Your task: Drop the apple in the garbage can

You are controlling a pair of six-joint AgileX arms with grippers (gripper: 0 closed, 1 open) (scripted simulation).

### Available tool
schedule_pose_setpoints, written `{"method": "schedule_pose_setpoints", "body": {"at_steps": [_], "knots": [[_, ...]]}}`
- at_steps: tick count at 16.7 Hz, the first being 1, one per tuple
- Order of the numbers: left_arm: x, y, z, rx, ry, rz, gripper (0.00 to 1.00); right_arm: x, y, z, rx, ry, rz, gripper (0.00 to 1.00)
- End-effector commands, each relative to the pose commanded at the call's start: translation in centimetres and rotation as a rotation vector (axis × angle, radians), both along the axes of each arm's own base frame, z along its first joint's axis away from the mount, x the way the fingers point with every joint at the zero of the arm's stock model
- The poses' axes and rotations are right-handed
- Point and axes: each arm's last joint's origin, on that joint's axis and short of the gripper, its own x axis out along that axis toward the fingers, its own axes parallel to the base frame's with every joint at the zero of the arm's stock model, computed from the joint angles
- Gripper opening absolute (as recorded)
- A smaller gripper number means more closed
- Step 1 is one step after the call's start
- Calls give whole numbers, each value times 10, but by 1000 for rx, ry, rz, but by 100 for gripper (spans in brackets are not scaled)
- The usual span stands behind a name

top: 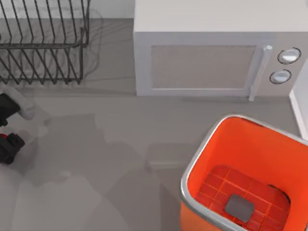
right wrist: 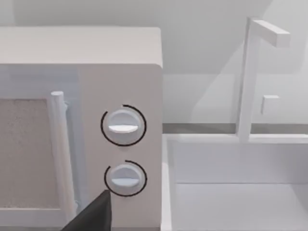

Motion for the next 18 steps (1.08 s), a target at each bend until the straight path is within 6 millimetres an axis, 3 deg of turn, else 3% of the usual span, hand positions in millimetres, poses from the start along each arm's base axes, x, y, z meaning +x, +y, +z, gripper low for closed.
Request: {"method": "schedule_pose_setpoints", "body": {"at_steps": [8, 11, 14, 18], "knots": [[0, 0, 0, 0, 0, 0, 0, 0, 0, 0, 0, 0, 0, 100], [-1, -3, 9, -28, 4, 15, 0, 0, 0, 0, 0, 0, 0, 100], [7, -1, 37, -27, -8, 16, 0, 0, 0, 0, 0, 0, 0, 100], [6, -2, 94, -31, 36, 12, 0, 0, 0, 0, 0, 0, 0, 100]]}}
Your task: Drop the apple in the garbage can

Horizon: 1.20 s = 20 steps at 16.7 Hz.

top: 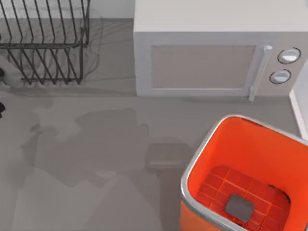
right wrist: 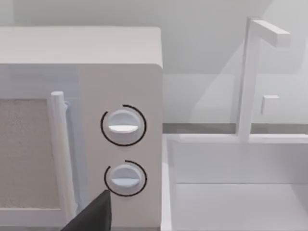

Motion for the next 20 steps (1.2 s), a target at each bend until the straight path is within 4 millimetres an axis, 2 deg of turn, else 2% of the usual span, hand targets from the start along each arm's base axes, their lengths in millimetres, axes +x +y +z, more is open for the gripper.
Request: {"method": "schedule_pose_setpoints", "body": {"at_steps": [3, 5, 12, 16, 20], "knots": [[-5, -1, 42, 1, -8, 0, 0, 0, 0, 0, 0, 0, 0, 100], [-9, -2, 58, 3, -27, 1, 0, 0, 0, 0, 0, 0, 0, 100], [-9, -3, 60, 0, -25, -27, 0, 0, 0, 0, 0, 0, 0, 100], [-5, -26, 68, -21, -11, -266, 0, 0, 0, 0, 0, 0, 0, 100], [-2, -68, 80, -56, 12, -693, 0, 0, 0, 0, 0, 0, 0, 100]]}}
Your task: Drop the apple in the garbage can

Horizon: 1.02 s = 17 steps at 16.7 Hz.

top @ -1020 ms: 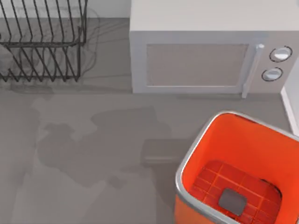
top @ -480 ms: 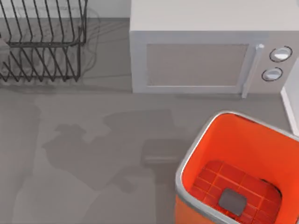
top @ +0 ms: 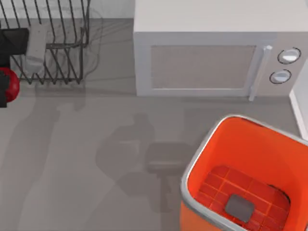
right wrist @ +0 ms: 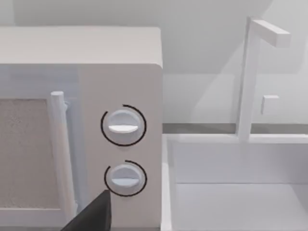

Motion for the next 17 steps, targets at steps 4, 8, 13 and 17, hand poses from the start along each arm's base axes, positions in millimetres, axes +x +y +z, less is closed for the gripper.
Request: {"method": "schedule_pose_setpoints", "body": {"at_steps": [4, 8, 13, 17], "knots": [[-2, -58, 13, -37, 29, -560, 0, 0, 0, 0, 0, 0, 0, 100], [-14, -125, 20, -73, 67, -1165, 0, 0, 0, 0, 0, 0, 0, 100], [-44, -210, 22, -106, 110, -1900, 0, 0, 0, 0, 0, 0, 0, 100], [-77, -272, 18, -108, 133, -2411, 0, 0, 0, 0, 0, 0, 0, 100]]}}
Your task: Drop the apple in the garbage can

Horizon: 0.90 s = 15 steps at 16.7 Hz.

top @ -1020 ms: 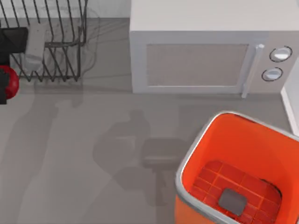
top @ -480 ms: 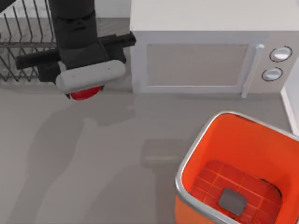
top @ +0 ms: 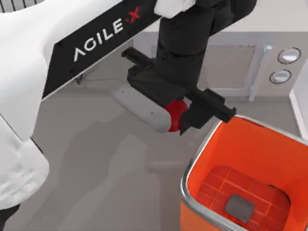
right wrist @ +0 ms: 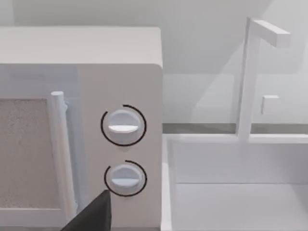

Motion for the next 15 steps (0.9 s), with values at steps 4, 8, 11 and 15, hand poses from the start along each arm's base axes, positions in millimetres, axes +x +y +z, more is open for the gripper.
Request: {"method": "schedule_pose_setpoints", "body": {"at_steps": [4, 8, 11, 15], "knots": [[-36, -51, -8, -16, -15, -412, 0, 0, 0, 0, 0, 0, 0, 100], [-68, -89, -17, -25, -46, -701, 0, 0, 0, 0, 0, 0, 0, 100], [-85, -107, -23, -28, -69, -837, 0, 0, 0, 0, 0, 0, 0, 100], [-97, -119, -28, -28, -87, -924, 0, 0, 0, 0, 0, 0, 0, 100]]}}
